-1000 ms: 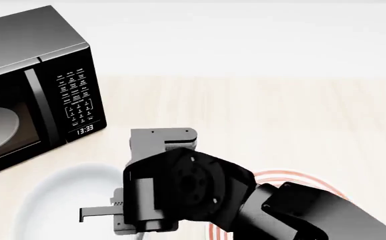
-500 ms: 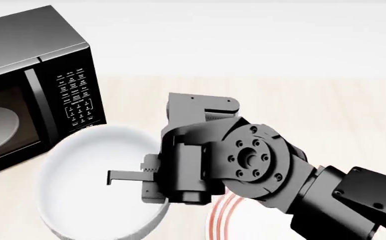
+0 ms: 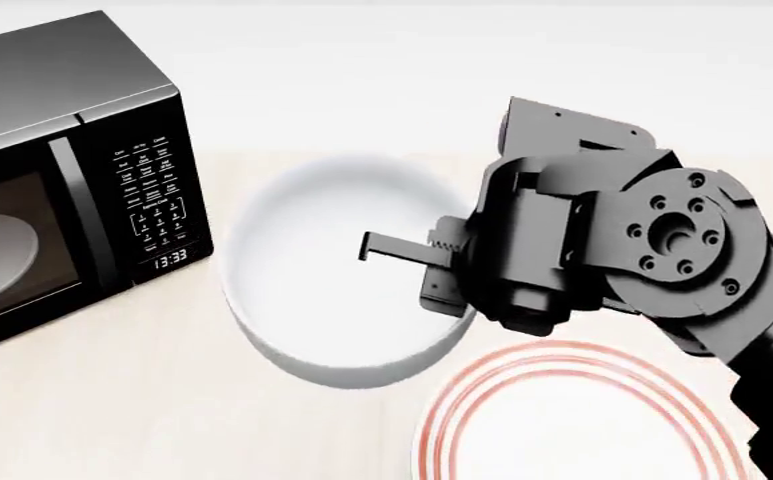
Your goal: Put the white bowl to the right of the plate.
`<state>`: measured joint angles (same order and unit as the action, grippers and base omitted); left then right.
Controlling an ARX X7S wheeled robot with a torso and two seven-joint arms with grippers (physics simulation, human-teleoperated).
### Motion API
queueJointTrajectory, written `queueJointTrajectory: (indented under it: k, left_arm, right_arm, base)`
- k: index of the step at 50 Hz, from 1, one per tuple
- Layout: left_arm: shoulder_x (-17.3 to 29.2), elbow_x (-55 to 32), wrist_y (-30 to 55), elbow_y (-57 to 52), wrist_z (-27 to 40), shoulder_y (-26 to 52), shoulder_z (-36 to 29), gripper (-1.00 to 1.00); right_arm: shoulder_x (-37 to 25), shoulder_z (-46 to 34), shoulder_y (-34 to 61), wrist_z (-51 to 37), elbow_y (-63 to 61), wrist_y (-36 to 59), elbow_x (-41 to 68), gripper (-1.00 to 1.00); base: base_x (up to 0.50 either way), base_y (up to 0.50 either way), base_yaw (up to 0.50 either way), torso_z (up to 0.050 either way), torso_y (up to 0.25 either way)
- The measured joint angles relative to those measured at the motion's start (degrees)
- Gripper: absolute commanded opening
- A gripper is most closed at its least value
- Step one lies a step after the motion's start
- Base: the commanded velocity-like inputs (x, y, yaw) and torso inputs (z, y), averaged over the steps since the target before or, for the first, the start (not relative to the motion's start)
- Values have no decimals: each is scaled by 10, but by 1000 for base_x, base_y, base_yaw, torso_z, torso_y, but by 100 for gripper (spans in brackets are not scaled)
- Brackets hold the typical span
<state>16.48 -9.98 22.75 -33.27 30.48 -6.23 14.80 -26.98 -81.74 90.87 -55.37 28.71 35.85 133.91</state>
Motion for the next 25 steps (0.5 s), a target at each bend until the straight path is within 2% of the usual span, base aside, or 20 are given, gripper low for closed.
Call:
queueJointTrajectory:
  k: [25]
  left_arm:
    - [5, 7, 13, -2, 7, 7, -17, 100]
  right_arm:
    - [-92, 8, 5, 29, 62, 13, 2, -100]
  base:
    - [0, 0, 0, 0, 1]
